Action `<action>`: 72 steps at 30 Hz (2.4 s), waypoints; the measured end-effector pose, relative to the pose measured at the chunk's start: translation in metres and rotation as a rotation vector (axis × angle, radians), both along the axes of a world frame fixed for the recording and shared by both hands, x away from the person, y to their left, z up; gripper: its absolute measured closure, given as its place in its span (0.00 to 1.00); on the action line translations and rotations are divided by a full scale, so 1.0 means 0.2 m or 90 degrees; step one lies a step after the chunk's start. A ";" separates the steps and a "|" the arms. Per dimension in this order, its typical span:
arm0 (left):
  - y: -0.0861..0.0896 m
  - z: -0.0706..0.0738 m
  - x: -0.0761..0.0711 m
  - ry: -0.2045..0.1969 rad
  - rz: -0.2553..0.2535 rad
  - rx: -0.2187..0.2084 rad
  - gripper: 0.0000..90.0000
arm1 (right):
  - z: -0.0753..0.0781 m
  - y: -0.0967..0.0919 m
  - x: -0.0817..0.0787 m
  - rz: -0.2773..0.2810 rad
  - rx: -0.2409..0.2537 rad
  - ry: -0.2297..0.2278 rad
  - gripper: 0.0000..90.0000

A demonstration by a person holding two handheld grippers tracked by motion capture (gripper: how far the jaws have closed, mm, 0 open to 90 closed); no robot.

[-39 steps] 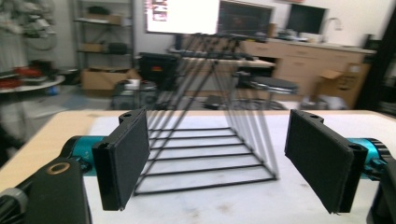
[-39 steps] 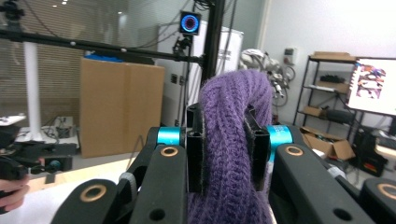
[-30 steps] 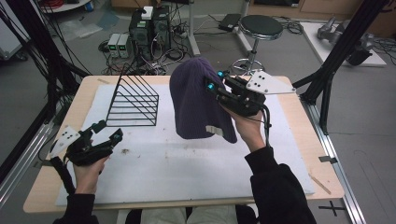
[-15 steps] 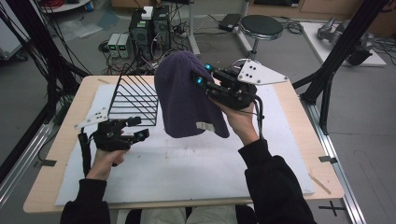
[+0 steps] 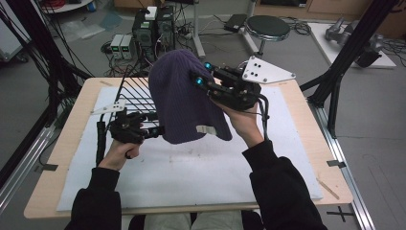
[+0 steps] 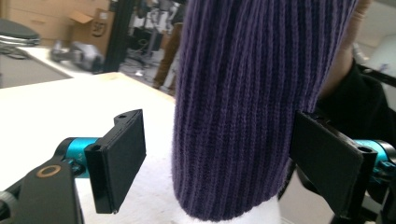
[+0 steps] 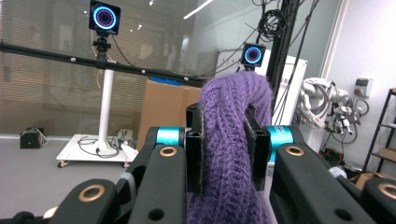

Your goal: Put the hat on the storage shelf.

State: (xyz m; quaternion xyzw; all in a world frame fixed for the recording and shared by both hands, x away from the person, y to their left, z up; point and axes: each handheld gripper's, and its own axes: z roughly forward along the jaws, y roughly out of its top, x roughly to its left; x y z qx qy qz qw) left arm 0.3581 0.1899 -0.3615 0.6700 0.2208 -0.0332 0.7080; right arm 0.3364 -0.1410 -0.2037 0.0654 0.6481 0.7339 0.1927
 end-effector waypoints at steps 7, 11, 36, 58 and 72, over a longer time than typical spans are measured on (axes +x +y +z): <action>-0.03 0.01 -0.01 -0.031 0.024 0.005 0.53 | 0.02 0.01 0.00 0.003 0.003 -0.003 0.83; -0.03 0.02 -0.03 -0.061 0.080 0.032 0.82 | 0.01 0.00 0.00 -0.001 0.003 -0.004 0.83; 0.16 0.13 -0.03 -0.095 0.221 0.050 0.93 | 0.00 0.03 0.12 -0.027 0.002 0.024 0.83; 0.47 0.26 0.06 -0.091 0.338 0.060 0.93 | 0.11 0.38 0.39 -0.086 -0.047 -0.011 0.83; 0.65 0.35 0.13 -0.099 0.392 0.057 0.93 | 0.13 0.56 0.52 -0.135 -0.068 -0.034 0.83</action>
